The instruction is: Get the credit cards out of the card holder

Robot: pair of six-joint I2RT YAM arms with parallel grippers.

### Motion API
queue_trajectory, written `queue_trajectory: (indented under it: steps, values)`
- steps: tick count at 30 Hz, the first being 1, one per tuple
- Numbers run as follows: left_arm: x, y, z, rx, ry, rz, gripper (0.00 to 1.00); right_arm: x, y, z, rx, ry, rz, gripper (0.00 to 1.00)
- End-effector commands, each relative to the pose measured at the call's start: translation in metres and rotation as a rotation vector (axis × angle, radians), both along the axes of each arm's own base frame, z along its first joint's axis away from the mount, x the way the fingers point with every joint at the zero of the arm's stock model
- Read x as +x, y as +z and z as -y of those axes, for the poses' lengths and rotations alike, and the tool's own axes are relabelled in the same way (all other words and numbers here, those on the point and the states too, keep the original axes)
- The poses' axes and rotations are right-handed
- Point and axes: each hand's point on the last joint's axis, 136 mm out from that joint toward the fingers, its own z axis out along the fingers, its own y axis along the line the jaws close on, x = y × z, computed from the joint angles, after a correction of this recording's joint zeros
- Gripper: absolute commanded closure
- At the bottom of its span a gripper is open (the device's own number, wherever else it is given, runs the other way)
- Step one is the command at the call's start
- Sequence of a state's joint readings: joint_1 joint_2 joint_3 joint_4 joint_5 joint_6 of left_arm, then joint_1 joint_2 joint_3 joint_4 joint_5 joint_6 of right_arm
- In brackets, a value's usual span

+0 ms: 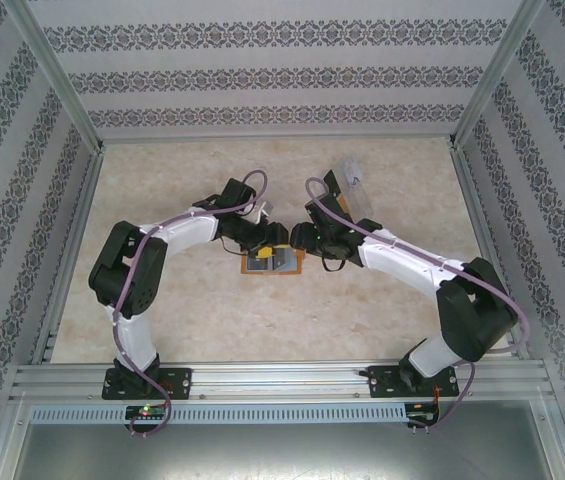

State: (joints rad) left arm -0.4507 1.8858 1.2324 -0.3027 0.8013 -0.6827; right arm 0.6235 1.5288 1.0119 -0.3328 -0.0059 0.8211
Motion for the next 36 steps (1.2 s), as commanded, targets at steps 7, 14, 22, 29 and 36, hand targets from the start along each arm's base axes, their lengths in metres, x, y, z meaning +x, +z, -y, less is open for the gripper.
queue_trajectory:
  steps: [7, 14, 22, 29, 36]
  values:
    - [0.024, 0.002, -0.017, 0.05, 0.082, 0.028, 0.42, -0.007, -0.002, 0.006, -0.059, 0.013, -0.022, 0.48]
    - [0.024, 0.004, -0.053, 0.098, 0.177, 0.045, 0.42, -0.004, -0.016, -0.025, -0.066, 0.087, -0.059, 0.53]
    - [0.016, -0.002, -0.05, 0.078, 0.155, 0.008, 0.49, -0.001, -0.04, -0.046, -0.082, 0.128, -0.121, 0.61]
    - [0.014, -0.009, -0.041, 0.088, 0.124, -0.011, 0.6, 0.001, -0.055, -0.042, -0.095, 0.105, -0.153, 0.63]
    - [0.01, -0.02, -0.032, 0.089, 0.096, -0.037, 0.65, 0.002, -0.066, -0.043, -0.097, 0.108, -0.18, 0.71]
